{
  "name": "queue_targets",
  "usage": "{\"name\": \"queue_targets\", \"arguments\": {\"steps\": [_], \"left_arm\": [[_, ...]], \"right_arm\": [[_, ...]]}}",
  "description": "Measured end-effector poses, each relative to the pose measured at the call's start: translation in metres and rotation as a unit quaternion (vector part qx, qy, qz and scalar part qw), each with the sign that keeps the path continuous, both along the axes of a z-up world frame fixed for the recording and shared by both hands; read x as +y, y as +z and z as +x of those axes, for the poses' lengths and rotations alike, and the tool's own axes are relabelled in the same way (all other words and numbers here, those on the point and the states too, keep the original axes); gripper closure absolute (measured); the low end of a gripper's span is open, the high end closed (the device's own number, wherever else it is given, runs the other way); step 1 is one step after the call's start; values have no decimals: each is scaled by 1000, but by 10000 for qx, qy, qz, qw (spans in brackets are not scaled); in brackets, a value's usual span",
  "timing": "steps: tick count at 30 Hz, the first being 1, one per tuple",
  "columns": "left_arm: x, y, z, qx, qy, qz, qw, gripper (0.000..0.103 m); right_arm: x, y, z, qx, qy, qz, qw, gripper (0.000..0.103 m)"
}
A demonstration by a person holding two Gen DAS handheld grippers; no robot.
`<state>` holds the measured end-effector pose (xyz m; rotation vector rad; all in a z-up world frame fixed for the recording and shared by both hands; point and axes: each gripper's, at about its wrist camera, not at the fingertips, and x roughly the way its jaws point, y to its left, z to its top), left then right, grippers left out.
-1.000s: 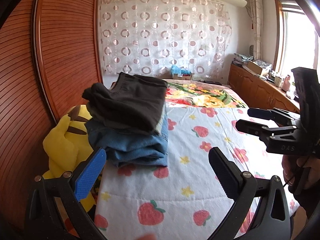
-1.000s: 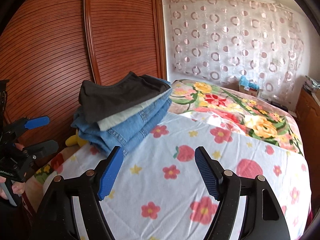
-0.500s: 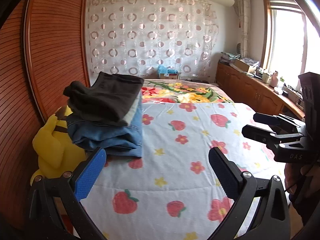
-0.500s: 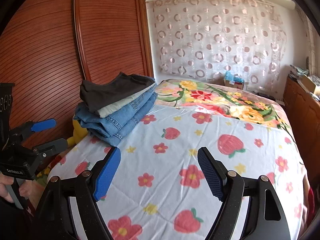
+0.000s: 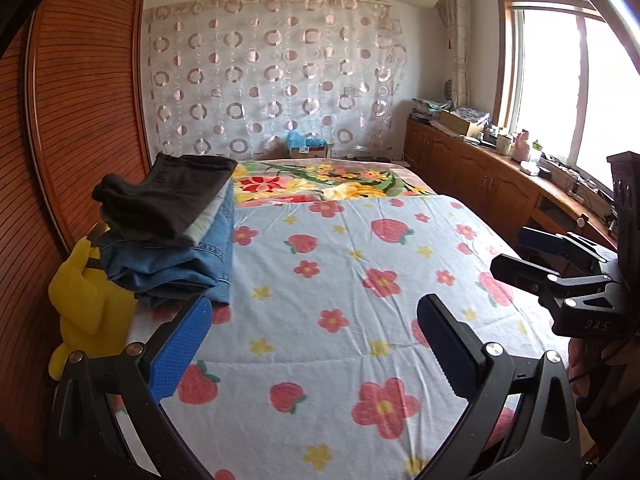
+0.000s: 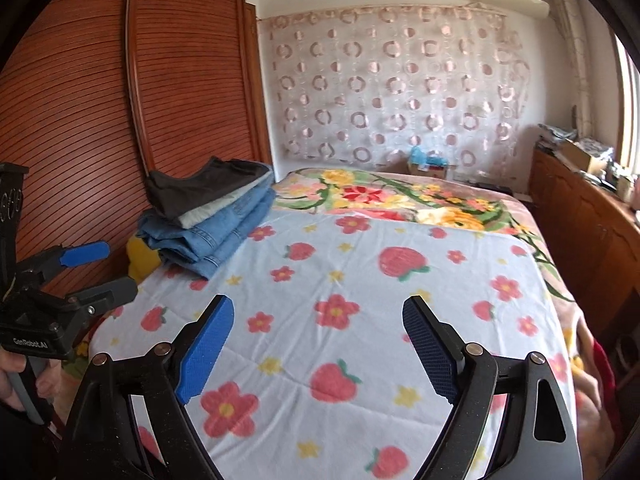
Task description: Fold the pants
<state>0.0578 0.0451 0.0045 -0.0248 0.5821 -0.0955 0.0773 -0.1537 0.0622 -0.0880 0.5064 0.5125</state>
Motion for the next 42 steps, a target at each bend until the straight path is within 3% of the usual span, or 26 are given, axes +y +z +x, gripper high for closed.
{"name": "queue_targets", "arguments": {"steps": [13,31,42], "left_arm": [[-36,23,-7,-235,-221,2,9995,0],[-40,71,-28,-678,-220,-9,9975,0],[-29,86,-43,-988,-2,16,9951,0]], "right_arm": [[-30,15,-26,-165,-603,93,9980,14],[-41,35,-64,-666,-724,263,9948,13],[-49,33,-70,-936,-841,357,9914,11]]}}
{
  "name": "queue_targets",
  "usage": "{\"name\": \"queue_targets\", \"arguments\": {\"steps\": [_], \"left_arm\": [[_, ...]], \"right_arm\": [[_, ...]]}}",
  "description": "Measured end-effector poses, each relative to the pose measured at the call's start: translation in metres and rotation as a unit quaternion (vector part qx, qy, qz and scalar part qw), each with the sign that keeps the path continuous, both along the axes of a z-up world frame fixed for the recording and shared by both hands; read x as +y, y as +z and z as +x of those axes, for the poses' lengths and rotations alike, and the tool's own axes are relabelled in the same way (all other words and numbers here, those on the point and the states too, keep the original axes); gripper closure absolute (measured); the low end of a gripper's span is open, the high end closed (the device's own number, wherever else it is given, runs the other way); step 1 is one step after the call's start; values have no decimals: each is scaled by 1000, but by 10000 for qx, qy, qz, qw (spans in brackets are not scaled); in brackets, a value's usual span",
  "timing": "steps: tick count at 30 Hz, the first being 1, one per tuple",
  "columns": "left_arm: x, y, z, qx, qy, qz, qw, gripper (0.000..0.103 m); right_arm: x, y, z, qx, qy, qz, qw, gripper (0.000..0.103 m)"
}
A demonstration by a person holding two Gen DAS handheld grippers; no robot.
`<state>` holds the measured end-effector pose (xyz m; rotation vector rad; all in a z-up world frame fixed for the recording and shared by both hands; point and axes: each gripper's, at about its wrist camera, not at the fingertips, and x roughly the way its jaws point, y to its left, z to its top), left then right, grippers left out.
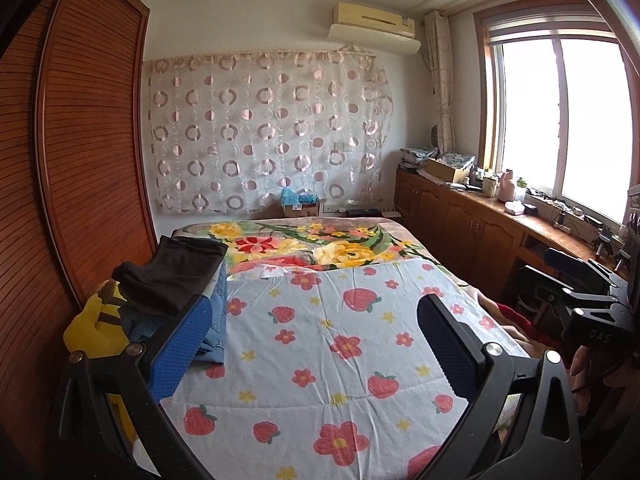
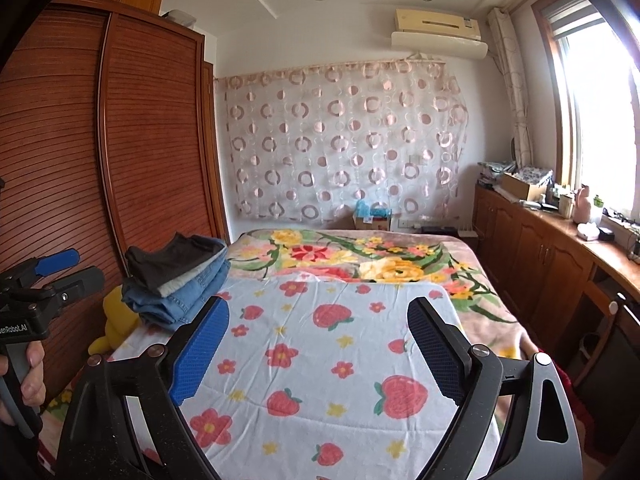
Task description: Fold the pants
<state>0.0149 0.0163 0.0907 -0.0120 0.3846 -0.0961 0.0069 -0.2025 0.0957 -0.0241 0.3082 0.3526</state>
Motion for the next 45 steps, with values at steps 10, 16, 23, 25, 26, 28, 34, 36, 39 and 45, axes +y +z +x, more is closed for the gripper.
{"name": "queue_targets", "arguments": {"steps": [10,16,23,25,26,28,34,36,39,45], "left_arm": [[7,-2,-1,-11,86,-5,10000,0],[7,-2,0,-6,94,-5,10000,0],[8,-3,-1,2,75,-11,10000,0],[9,-4,-1,-2,89,1,10000,0],[8,-3,-1,-1,80,-11,10000,0],[9,-4,-1,5,81,-12,10000,0],[9,-4,-1,7,81,-2,10000,0],[8,-3,-1,7,80,-5,10000,0],[9,-3,-1,3,79,-7,10000,0],[7,-3,-1,3,83,-9,10000,0]], "right_arm": [[3,-6,4,9,16,-16,10000,11],[1,-5,5,19,10,-30,10000,11],[1,-5,5,2,5,-46,10000,10],[0,-5,5,9,-9,-42,10000,10],[0,-5,5,15,-8,-41,10000,10],[0,-5,6,20,-1,-34,10000,10],[-1,-5,5,5,11,-43,10000,10],[-2,-5,5,7,13,-43,10000,10],[-1,-6,4,1,15,-44,10000,10],[-2,-6,4,-12,19,-47,10000,10]]}}
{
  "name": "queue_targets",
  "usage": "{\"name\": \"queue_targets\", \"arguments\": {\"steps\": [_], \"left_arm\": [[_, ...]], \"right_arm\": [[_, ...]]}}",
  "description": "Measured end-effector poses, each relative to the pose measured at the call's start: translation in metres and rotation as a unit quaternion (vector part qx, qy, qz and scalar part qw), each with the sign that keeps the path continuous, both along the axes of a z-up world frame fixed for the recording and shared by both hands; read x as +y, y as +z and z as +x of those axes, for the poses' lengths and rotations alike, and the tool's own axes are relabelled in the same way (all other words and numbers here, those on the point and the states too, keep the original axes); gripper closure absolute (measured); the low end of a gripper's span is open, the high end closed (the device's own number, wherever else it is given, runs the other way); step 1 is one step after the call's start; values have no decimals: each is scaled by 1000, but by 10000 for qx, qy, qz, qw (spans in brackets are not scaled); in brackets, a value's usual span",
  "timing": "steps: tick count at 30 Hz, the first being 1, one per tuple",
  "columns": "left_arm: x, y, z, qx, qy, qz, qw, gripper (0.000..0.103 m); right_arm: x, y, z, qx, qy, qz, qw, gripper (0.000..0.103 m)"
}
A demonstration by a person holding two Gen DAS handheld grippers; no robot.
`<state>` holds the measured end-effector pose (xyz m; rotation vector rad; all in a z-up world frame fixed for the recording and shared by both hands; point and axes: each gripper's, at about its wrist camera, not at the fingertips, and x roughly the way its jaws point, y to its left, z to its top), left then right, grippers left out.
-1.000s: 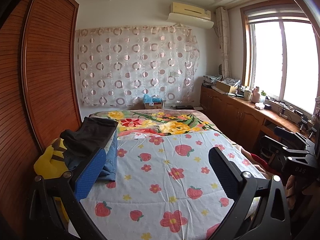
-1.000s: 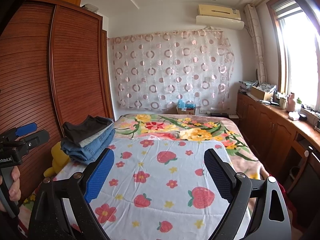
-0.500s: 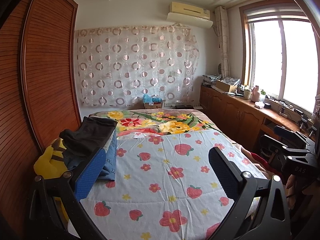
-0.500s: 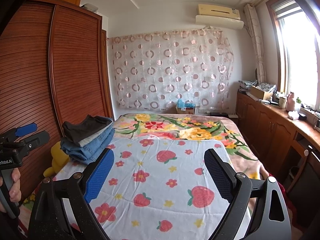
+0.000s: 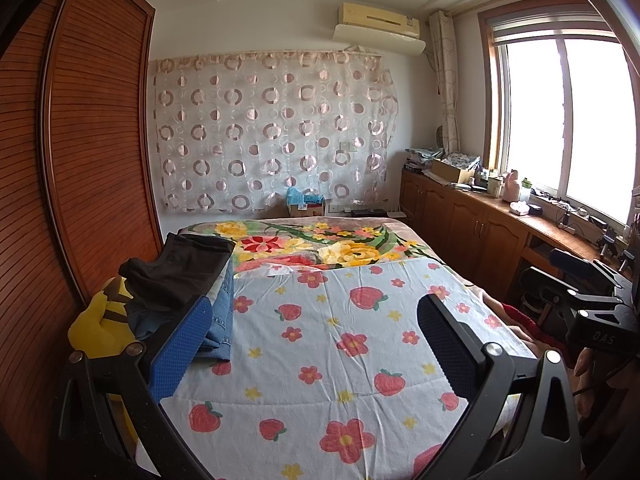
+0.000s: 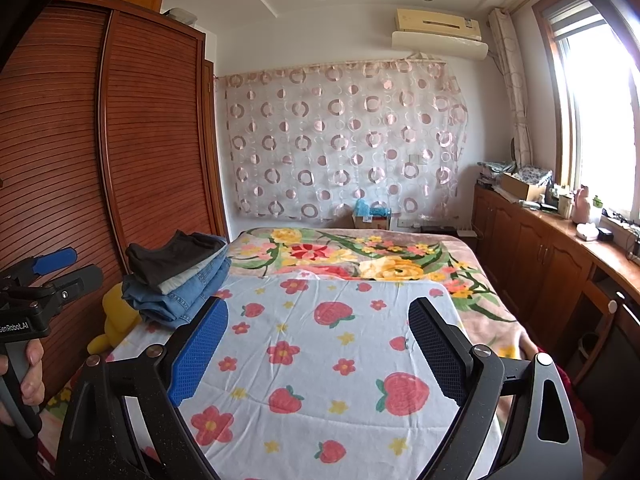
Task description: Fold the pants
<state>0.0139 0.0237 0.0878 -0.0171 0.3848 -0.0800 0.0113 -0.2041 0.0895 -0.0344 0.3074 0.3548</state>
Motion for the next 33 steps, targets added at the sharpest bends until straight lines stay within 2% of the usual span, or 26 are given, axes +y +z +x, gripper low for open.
{"name": "queue_targets", "arguments": {"steps": [33], "left_arm": [[0,-2,-1,-7,0,6,10000,0]], "right_arm": [[1,-1,-3,-15,-17,2,10000,10]]}}
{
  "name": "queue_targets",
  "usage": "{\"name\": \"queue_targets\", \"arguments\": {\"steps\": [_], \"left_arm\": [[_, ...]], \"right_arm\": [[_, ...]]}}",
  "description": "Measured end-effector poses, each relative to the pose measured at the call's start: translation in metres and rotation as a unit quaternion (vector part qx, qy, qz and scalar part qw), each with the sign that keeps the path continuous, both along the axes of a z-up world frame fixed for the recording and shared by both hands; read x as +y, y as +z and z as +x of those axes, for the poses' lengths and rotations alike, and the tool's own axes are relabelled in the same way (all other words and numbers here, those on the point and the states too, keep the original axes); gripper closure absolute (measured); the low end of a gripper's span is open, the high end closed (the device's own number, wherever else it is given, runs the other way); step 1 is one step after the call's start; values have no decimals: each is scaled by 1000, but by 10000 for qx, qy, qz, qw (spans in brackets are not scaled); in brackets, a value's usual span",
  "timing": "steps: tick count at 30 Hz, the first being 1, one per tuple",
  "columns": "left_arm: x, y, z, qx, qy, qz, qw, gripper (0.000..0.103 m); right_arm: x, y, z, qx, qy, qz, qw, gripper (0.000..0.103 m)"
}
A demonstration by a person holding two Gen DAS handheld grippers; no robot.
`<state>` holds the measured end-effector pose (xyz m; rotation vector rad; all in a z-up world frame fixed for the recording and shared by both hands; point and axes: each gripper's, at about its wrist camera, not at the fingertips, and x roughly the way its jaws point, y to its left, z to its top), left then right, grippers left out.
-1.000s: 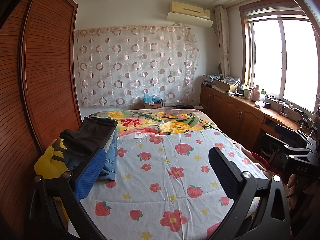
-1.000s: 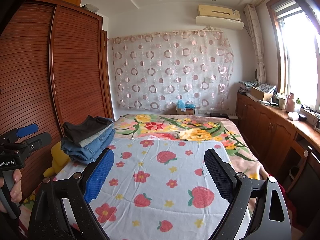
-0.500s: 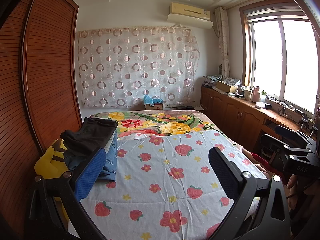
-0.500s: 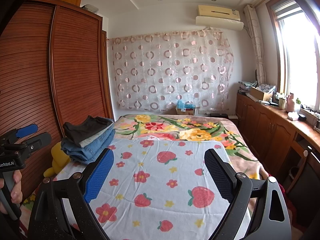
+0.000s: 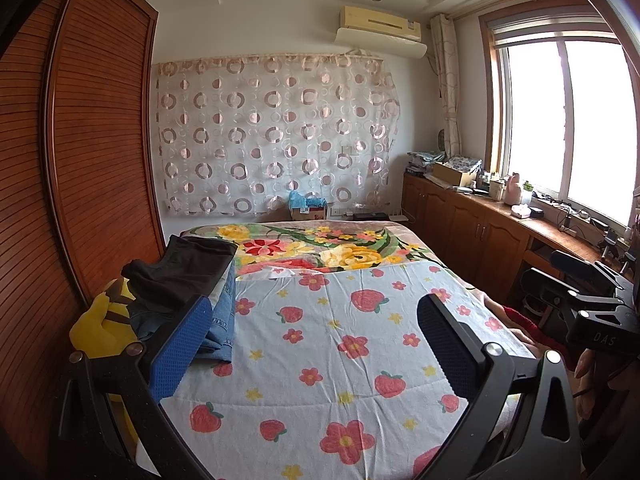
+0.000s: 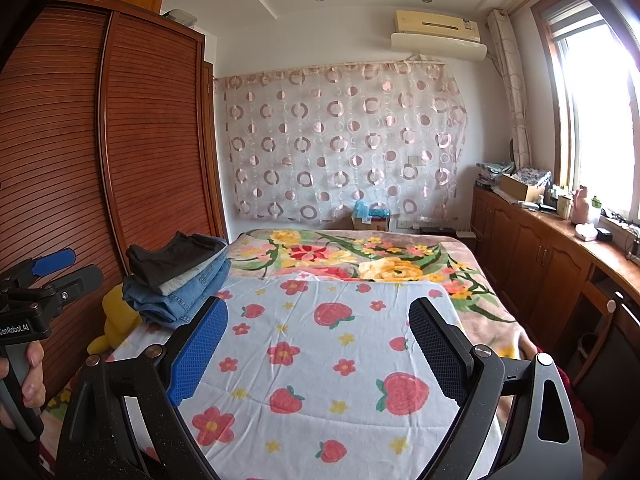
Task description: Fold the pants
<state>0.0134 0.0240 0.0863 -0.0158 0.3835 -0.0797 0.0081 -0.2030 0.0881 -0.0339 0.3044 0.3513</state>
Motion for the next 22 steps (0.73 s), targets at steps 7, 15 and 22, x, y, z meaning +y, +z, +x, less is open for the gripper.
{"name": "queue_targets", "arguments": {"steps": [7,15,22], "left_arm": [[0,0,0,-4,0,6,10000,0],[2,-1,-1,-1,5,3,10000,0],[2,-2,-1,-6,5,-2,10000,0]], "right_arm": [[-1,0,-1,-11,-6,1,10000,10],[-1,-1,-1,-11,-10,7,10000,10],[-1,0,-2,-18,-12,5,10000,10]]}}
